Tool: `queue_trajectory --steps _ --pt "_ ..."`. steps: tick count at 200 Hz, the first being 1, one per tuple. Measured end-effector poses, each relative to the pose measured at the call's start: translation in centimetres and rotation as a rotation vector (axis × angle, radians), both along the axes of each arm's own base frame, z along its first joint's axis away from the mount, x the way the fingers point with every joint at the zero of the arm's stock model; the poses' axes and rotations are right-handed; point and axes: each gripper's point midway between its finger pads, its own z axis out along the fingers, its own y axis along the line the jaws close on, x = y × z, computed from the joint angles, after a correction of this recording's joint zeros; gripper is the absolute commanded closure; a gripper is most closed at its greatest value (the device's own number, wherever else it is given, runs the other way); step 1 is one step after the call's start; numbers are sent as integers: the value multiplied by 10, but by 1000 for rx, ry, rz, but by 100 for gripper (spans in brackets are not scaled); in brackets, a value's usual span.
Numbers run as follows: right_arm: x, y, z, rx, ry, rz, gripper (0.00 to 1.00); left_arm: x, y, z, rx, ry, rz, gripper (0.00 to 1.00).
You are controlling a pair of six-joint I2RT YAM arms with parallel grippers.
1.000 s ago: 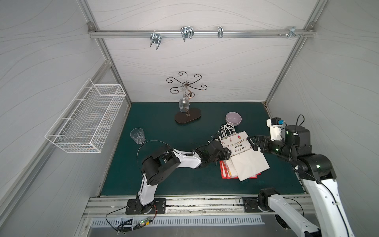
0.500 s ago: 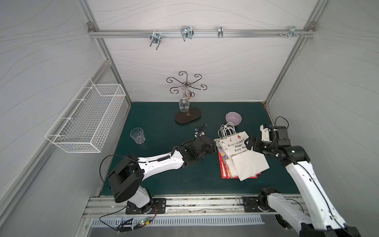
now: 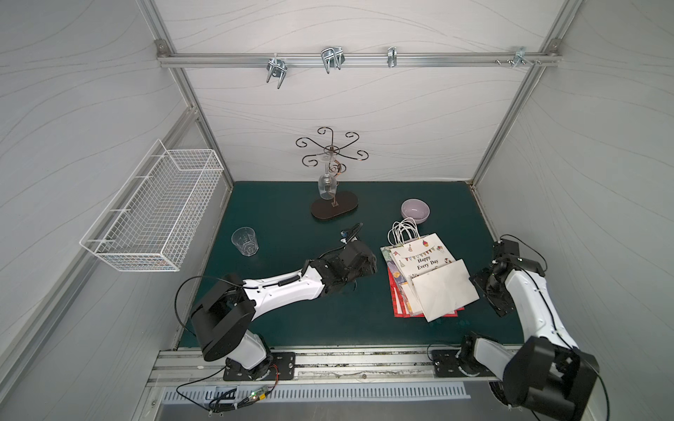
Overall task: Put away the paper bag
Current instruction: Adjust the paper bag at the center of the board.
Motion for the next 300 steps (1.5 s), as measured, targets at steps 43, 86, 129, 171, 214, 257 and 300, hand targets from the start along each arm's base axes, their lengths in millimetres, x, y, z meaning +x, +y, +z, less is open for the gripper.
queue_trajectory --steps 43,86,129,171,214,257,300 --pt "-17 -21 -13 -34 74 -129 11 6 6 -2 -19 17 6 35" --pt "21 -40 -18 -41 20 -32 13 9 15 -12 -15 39 8 36" --pt "76 -40 -37 36 32 116 14 9 22 -14 -23 37 4 37" --pt "83 -2 -55 111 74 221 17 14 34 -11 -29 28 28 38" --pt "73 7 -55 146 72 200 17 16 37 -5 -39 17 37 38" --pt "68 14 -43 170 36 178 18 16 40 -7 -29 20 44 38" --pt "52 26 -52 218 58 158 20 15 44 -7 -21 17 59 39"
